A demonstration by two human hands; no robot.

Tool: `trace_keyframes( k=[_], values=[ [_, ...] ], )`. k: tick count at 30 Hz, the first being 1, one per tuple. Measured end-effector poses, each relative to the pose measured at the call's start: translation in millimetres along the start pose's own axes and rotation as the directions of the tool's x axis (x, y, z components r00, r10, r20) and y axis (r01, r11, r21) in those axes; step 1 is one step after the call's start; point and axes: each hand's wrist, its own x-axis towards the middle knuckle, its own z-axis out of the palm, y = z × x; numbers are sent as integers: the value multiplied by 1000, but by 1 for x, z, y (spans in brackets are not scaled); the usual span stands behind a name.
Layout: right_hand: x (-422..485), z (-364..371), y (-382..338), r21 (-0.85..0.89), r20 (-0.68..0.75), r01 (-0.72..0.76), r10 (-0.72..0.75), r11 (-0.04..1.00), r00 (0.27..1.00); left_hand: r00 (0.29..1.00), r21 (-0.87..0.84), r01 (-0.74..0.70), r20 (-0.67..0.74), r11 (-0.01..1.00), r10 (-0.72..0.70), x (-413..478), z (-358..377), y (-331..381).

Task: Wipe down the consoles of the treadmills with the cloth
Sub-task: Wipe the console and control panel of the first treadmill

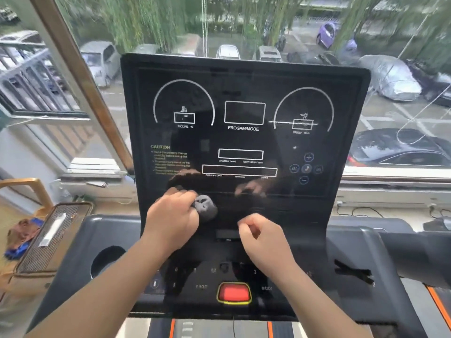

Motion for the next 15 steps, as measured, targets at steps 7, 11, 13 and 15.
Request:
trace_keyframes(
  k=[7, 11, 13, 15],
  values=[
    [-13, 4, 3, 22, -29, -35, 36, 999, 999, 999, -87, -41, -7, 995, 40, 2, 22, 46],
    [-12, -1, 3, 79, -147, -156, 166, 985, 975, 979, -155, -179, 70, 972, 192, 4, 42, 92],
    [-14, -4, 3, 90, -177, -201, 214, 975, 961, 963, -148, -245, 78, 958, 258, 1, 45, 87],
    [-15, -5, 0, 66, -202, -202, 211, 977, 956, 948, -114, -299, 81, 948, 308, -5, 40, 70]
  ],
)
